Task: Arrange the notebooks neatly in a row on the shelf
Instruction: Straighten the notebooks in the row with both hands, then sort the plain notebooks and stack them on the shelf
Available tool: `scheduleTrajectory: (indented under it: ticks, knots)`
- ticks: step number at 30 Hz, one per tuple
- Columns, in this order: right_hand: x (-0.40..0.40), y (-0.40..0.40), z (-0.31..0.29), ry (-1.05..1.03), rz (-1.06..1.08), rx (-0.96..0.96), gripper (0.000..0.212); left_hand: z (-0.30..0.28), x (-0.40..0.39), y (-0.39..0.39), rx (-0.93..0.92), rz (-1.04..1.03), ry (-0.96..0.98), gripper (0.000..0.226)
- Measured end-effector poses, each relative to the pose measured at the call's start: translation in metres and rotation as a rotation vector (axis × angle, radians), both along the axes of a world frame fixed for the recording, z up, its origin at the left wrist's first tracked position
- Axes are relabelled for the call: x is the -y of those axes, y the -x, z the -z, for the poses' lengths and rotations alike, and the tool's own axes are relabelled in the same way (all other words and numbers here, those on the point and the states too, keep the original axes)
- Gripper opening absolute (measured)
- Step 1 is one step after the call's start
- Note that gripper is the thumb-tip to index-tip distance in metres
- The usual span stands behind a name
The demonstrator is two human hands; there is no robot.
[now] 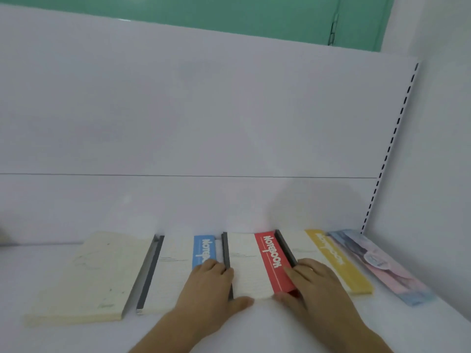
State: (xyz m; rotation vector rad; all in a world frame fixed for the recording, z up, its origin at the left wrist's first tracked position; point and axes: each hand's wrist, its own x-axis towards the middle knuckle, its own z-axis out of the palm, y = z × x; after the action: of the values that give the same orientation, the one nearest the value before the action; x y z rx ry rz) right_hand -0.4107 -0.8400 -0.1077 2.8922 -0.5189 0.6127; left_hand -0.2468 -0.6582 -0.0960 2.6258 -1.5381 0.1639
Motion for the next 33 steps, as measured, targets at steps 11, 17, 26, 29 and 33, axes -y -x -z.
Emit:
scheduleTrajectory:
  ticks: [11,17,26,29,33]
  knots:
    - [0.019,-0.004,-0.003,-0.062,-0.111,-0.134,0.062,-0.005,0.004,0.003,-0.156,-0.075,-0.03,0.068]
    - [0.016,-0.004,-0.006,-0.163,-0.118,-0.195,0.083,-0.005,0.006,0.005,-0.217,-0.116,-0.007,0.065]
    - [0.016,-0.002,-0.004,-0.165,-0.108,-0.149,0.084,0.0,0.003,0.012,-0.173,-0.151,0.074,0.072]
    - [0.014,0.0,-0.007,-0.174,-0.122,-0.161,0.082,-0.001,0.002,0.019,-0.169,-0.146,0.118,0.08]
    - [0.001,-0.004,-0.014,-0.183,-0.11,-0.151,0.082,-0.006,-0.012,0.032,-0.124,-0.197,0.28,0.07]
